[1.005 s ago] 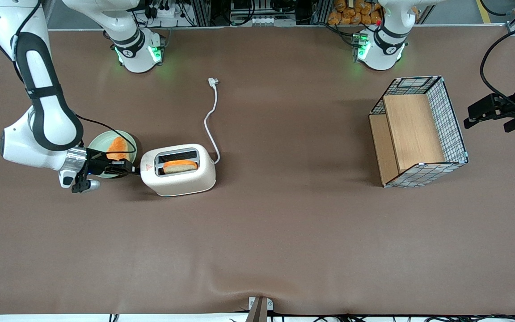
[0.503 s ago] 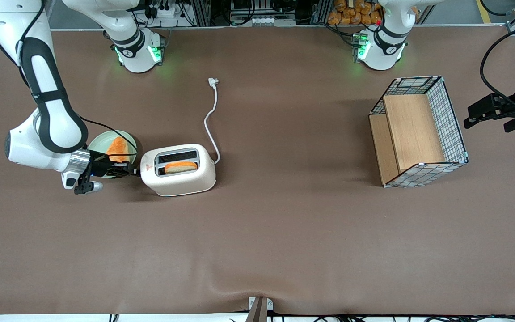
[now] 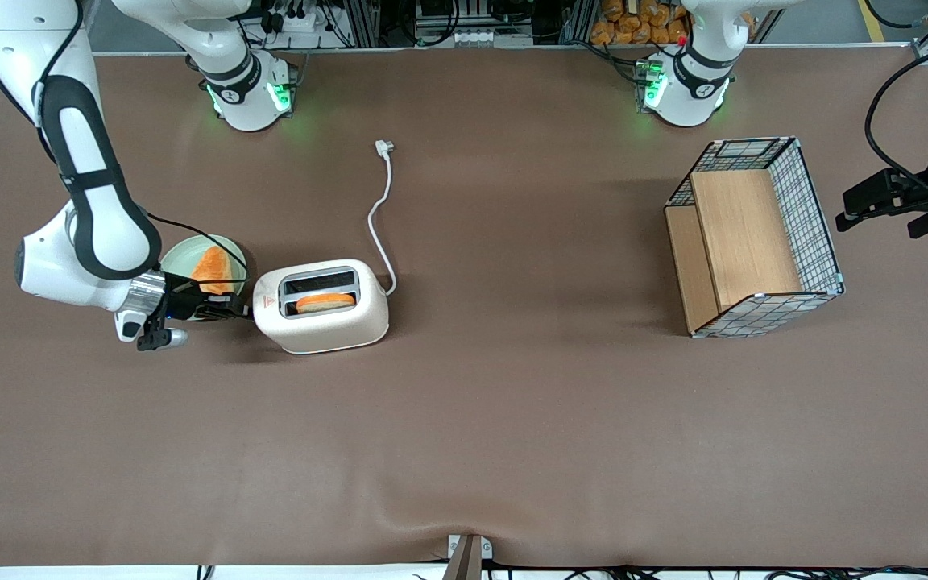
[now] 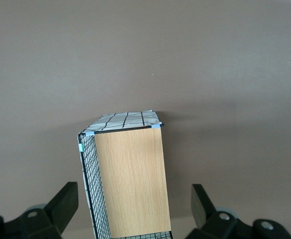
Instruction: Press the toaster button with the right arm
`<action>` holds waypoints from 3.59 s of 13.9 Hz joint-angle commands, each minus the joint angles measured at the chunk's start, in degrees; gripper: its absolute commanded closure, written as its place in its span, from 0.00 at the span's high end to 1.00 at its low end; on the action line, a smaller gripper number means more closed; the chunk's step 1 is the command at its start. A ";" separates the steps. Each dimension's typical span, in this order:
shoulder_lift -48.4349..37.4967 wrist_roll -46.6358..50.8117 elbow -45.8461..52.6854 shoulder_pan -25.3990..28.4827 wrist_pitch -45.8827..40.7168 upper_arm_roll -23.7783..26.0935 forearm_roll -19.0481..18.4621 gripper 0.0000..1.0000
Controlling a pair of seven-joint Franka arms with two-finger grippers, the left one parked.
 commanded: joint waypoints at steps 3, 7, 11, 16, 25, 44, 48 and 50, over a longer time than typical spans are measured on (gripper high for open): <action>2.14 -4.32 -0.62 1.04 3.36 -0.30 3.57 0.00; 2.85 -5.56 -1.23 1.39 5.20 -0.30 4.54 0.00; 2.76 -5.39 -1.41 1.56 5.29 -0.30 4.63 0.00; -0.66 -4.24 -0.62 0.95 2.40 -0.30 4.54 0.00; -6.64 4.09 2.98 -2.56 -7.08 -0.65 -5.19 0.01; -25.27 21.77 23.90 -4.85 -42.43 1.37 -43.70 0.83; -28.26 21.77 24.34 -4.85 -43.75 1.37 -45.81 1.00; -29.05 21.95 24.43 -4.85 -44.28 1.37 -47.04 1.00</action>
